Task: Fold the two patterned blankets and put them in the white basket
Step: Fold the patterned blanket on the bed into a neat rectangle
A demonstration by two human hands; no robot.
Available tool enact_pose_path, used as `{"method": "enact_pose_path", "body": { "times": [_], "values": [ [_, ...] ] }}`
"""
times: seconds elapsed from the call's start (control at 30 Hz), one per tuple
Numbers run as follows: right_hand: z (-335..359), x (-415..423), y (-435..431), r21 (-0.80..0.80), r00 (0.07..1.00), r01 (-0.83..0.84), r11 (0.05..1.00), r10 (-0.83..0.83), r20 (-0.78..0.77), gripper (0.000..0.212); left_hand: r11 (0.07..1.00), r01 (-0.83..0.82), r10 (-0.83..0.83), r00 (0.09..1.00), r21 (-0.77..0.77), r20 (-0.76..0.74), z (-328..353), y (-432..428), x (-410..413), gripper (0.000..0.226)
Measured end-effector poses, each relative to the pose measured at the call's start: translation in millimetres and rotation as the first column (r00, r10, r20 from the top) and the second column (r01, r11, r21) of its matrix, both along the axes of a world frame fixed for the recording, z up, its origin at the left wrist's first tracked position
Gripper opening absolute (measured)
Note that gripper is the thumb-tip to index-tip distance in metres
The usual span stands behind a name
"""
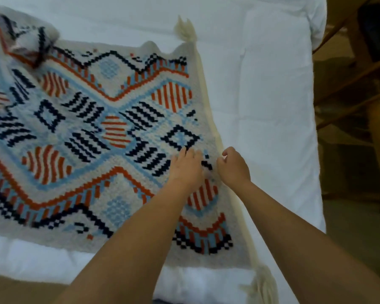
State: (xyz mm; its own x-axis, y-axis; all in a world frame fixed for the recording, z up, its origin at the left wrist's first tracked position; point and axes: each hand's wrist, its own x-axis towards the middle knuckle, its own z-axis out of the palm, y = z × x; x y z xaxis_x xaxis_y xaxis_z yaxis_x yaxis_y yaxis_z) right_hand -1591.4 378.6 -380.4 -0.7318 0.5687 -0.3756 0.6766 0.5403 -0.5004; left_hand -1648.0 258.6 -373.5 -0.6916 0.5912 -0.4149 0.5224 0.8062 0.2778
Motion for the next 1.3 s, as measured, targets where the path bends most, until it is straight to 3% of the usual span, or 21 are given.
{"method": "enact_pose_path", "body": {
  "times": [0.17, 0.27, 0.4, 0.57, 0.67, 0.8, 0.9, 1.0, 1.3],
  "values": [
    [-3.5, -91.2, 18.6, 0.036, 1.000, -0.019, 0.999, 0.018, 0.022, 0.012, 0.999, 0.036, -0.036, 0.999, -0.001, 0.005, -14.4, 22.3, -84.5, 0.051],
    [-10.3, -140.5, 40.8, 0.056, 0.999, -0.024, 0.998, 0.023, 0.031, 0.024, 0.997, 0.064, -0.061, 0.996, 0.043, -0.068, -26.1, 45.6, -135.6, 0.047],
    [-22.0, -200.6, 61.2, 0.057, 0.999, -0.010, 0.998, 0.012, -0.036, 0.048, 0.995, 0.002, 0.002, 0.999, 0.095, -0.041, -40.7, 70.6, -194.8, 0.053],
    [-37.9, -279.2, 81.4, -0.026, 0.986, 0.116, 0.993, -0.118, -0.120, 0.064, 0.990, -0.076, 0.098, 0.976, 0.118, -0.192, -59.3, 72.5, -252.5, 0.048],
    [-42.7, -321.9, 90.0, -0.117, 0.973, 0.138, 0.983, -0.157, -0.169, 0.065, 0.980, -0.169, 0.184, 0.971, 0.107, -0.151, -70.8, 72.1, -273.9, 0.054],
    [-48.7, -360.2, 97.6, -0.167, 0.970, 0.180, 0.969, -0.203, -0.134, 0.058, 0.983, -0.154, 0.164, 0.982, 0.102, -0.095, -81.0, 79.7, -273.5, 0.076],
    [-58.1, -362.6, 106.2, -0.057, 0.987, 0.097, 0.994, -0.103, -0.122, 0.024, 0.973, -0.206, 0.212, 0.976, 0.100, -0.050, -87.0, 89.9, -264.8, 0.088],
    [-63.6, -345.2, 124.8, 0.107, 0.985, 0.075, 0.991, -0.056, -0.165, 0.026, 0.971, -0.195, 0.207, 0.975, 0.137, -0.084, -86.3, 101.5, -255.2, 0.094],
    [-53.8, -255.0, 258.1, 0.276, 0.928, 0.369, 0.887, -0.333, -0.169, 0.025, 0.969, 0.154, -0.127, 0.981, 0.194, -0.147, -82.3, 180.0, -184.4, 0.089]
  ]
}}
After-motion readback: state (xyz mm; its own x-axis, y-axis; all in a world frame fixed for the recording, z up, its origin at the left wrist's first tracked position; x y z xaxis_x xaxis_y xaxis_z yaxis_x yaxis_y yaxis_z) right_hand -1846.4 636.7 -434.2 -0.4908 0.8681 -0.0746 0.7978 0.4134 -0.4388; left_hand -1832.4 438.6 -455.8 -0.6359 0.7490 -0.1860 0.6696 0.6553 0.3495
